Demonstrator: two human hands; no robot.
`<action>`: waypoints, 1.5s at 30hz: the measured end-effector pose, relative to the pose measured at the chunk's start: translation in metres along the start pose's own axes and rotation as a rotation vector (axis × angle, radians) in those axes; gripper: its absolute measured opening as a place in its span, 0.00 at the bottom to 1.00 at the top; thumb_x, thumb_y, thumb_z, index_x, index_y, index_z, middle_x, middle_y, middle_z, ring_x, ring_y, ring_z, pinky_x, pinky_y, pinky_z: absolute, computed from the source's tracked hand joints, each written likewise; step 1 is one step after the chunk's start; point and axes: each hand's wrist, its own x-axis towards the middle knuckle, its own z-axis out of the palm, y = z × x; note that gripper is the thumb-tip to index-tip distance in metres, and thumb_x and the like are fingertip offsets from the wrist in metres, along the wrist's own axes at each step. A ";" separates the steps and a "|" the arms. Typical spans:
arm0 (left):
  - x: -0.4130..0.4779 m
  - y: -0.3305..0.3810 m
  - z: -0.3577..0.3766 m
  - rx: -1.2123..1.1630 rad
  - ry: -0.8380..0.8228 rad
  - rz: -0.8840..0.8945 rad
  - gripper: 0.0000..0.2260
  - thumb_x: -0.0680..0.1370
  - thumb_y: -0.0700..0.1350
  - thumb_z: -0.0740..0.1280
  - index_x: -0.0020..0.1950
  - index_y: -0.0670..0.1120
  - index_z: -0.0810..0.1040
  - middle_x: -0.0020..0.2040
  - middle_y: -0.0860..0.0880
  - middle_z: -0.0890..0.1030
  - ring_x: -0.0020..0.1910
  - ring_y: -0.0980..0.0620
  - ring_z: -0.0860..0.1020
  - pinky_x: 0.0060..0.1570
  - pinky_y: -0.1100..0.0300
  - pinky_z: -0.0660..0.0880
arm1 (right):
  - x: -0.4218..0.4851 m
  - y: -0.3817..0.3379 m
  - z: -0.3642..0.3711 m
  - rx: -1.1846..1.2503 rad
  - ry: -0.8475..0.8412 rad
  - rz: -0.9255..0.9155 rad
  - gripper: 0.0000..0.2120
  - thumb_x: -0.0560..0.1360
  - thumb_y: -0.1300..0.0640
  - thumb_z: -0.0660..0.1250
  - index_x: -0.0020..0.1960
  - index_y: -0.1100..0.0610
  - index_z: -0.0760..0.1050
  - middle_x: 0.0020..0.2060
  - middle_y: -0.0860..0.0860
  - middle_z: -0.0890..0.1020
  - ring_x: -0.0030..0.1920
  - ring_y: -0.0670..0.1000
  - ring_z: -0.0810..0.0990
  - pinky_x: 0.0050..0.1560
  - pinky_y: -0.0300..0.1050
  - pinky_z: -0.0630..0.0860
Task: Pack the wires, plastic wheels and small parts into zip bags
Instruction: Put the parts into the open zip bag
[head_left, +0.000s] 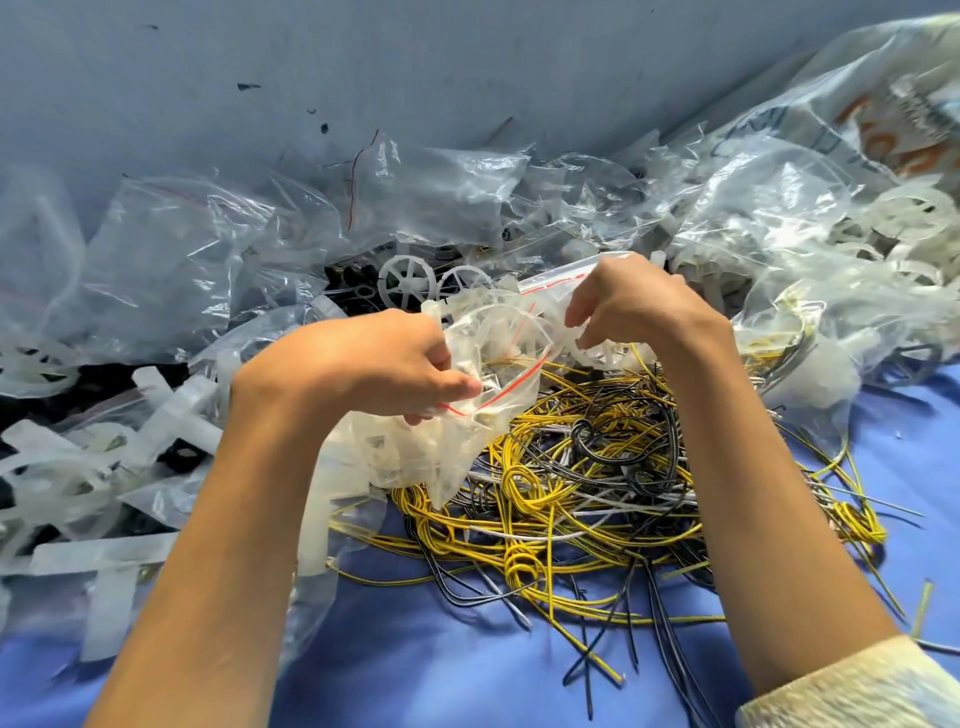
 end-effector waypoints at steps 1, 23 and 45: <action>0.000 0.000 0.000 0.002 0.001 0.001 0.20 0.78 0.58 0.61 0.33 0.47 0.77 0.32 0.55 0.81 0.30 0.62 0.76 0.31 0.63 0.65 | 0.000 0.000 0.001 -0.021 -0.025 0.020 0.13 0.68 0.65 0.73 0.48 0.49 0.83 0.47 0.51 0.84 0.52 0.55 0.79 0.69 0.62 0.62; -0.003 0.000 -0.002 0.015 0.016 0.007 0.20 0.78 0.59 0.60 0.34 0.47 0.77 0.33 0.54 0.82 0.30 0.62 0.75 0.30 0.64 0.65 | 0.009 0.013 0.005 -0.152 -0.123 0.109 0.10 0.73 0.58 0.70 0.55 0.55 0.81 0.55 0.57 0.80 0.61 0.60 0.72 0.70 0.68 0.53; -0.003 0.001 -0.004 -0.017 0.062 0.035 0.18 0.78 0.57 0.61 0.39 0.46 0.78 0.37 0.52 0.83 0.36 0.56 0.78 0.32 0.63 0.68 | 0.014 0.009 0.018 -0.250 -0.077 0.128 0.10 0.76 0.63 0.61 0.56 0.57 0.77 0.52 0.57 0.76 0.62 0.60 0.69 0.68 0.63 0.55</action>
